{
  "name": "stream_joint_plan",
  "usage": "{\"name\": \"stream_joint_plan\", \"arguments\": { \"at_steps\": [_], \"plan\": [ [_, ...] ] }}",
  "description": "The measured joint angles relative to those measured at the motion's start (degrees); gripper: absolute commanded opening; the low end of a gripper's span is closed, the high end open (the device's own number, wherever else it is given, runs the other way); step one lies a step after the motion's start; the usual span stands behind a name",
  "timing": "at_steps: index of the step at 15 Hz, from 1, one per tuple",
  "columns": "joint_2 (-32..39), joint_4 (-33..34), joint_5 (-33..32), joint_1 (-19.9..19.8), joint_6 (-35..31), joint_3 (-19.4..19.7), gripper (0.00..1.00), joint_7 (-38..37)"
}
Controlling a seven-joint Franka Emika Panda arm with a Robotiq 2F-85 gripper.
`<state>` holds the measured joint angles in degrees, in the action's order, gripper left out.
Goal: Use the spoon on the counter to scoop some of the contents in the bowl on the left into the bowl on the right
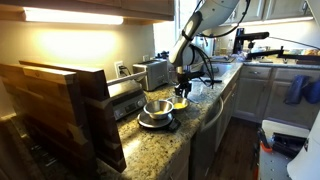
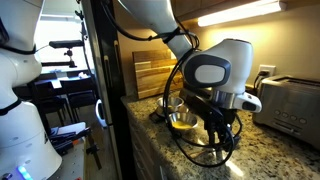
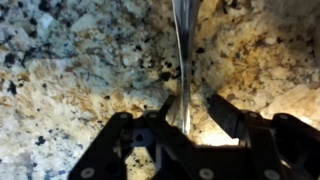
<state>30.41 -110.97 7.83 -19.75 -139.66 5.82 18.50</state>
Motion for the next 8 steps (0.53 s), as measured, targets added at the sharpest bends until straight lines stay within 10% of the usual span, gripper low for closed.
{"name": "stream_joint_plan", "arguments": {
  "at_steps": [4,8],
  "plan": [
    [0.2,0.3,-1.0,0.1,-0.1,0.0,0.42,0.0],
    [0.2,0.4,-2.0,0.2,-0.2,0.0,0.15,0.0]
  ]
}}
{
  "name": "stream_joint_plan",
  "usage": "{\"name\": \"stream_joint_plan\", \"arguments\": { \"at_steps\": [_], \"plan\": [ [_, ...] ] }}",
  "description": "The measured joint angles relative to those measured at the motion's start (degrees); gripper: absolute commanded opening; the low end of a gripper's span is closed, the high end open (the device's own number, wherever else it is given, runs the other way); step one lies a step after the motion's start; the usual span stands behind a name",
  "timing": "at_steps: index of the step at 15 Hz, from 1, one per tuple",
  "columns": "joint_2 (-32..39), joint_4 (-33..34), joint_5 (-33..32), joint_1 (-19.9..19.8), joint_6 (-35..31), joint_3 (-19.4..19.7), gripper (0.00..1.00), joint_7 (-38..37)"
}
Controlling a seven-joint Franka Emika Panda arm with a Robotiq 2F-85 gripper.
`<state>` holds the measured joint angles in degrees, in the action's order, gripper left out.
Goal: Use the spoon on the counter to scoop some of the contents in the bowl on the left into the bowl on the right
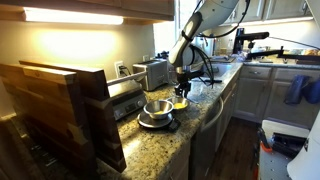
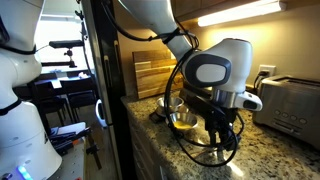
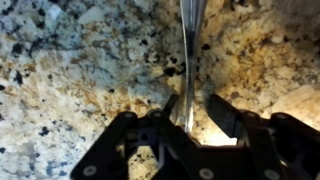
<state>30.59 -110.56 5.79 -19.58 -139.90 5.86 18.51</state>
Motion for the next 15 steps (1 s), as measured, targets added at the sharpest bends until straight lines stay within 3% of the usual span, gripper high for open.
{"name": "stream_joint_plan", "arguments": {
  "at_steps": [3,15],
  "plan": [
    [0.1,0.4,-0.8,0.0,-0.5,0.0,0.03,0.1],
    [0.0,0.9,-1.3,0.0,-0.7,-0.4,0.08,5.2]
  ]
}}
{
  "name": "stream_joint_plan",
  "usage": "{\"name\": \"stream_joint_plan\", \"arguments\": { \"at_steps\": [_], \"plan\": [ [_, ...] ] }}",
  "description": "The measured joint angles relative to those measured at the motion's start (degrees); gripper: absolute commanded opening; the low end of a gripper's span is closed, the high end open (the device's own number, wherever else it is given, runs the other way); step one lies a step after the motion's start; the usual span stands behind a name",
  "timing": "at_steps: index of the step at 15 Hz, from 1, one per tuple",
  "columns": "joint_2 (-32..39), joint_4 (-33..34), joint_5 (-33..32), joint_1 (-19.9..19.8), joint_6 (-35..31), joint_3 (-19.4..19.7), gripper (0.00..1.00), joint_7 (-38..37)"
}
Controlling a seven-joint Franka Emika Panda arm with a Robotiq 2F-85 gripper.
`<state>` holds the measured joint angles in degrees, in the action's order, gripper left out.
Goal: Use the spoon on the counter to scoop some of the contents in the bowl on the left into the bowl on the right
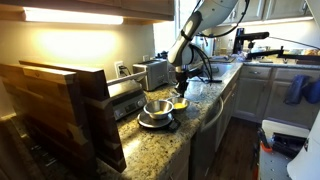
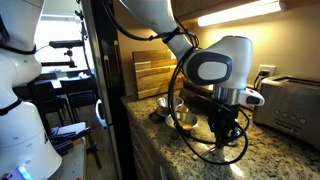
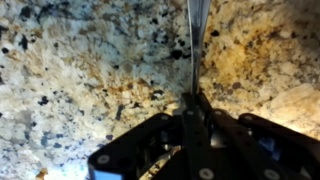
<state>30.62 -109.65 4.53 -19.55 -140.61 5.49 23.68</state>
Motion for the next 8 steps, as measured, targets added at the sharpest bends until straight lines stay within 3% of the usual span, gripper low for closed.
{"name": "stream_joint_plan", "arguments": {
  "at_steps": [8],
  "plan": [
    [-8.9,-6.1,-0.3,0.0,0.5,-1.1,0.07,7.3]
  ]
}}
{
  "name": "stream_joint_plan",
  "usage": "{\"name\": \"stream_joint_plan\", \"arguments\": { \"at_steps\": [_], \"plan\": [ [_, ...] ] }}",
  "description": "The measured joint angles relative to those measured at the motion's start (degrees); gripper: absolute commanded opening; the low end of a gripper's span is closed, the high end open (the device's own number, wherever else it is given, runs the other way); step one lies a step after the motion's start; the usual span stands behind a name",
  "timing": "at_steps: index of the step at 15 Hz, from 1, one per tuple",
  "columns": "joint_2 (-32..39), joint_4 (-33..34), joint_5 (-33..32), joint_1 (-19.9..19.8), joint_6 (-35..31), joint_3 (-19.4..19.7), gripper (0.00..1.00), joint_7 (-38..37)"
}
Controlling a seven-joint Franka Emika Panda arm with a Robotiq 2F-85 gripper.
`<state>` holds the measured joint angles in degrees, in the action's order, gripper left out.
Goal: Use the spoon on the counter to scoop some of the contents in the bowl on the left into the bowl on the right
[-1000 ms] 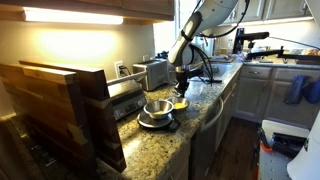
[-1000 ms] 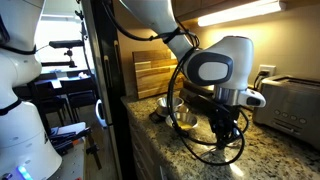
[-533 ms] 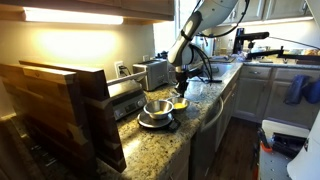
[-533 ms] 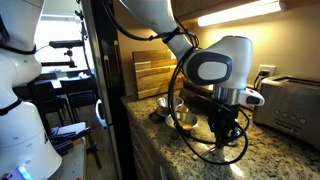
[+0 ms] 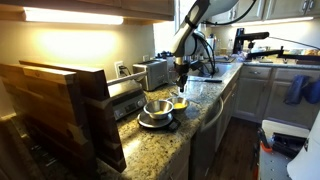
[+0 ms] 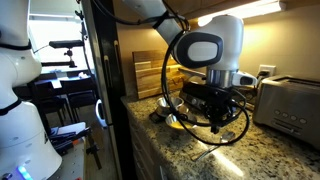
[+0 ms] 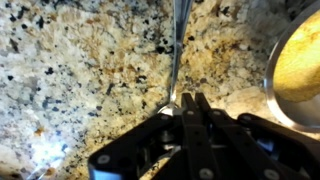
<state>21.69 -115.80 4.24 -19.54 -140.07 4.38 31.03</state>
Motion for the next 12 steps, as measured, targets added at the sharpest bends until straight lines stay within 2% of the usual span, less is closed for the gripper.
{"name": "stream_joint_plan", "arguments": {
  "at_steps": [1,2,4,12],
  "plan": [
    [-1.6,-1.0,0.0,0.0,0.0,-0.1,0.08,0.6],
    [-2.9,-1.9,0.1,0.0,0.0,-0.2,0.32,1.1],
    [-4.3,-2.8,0.1,0.0,-0.4,0.1,0.39,1.6],
    [1.1,-0.3,1.1,-0.6,-2.0,1.4,0.9,1.6]
  ]
}}
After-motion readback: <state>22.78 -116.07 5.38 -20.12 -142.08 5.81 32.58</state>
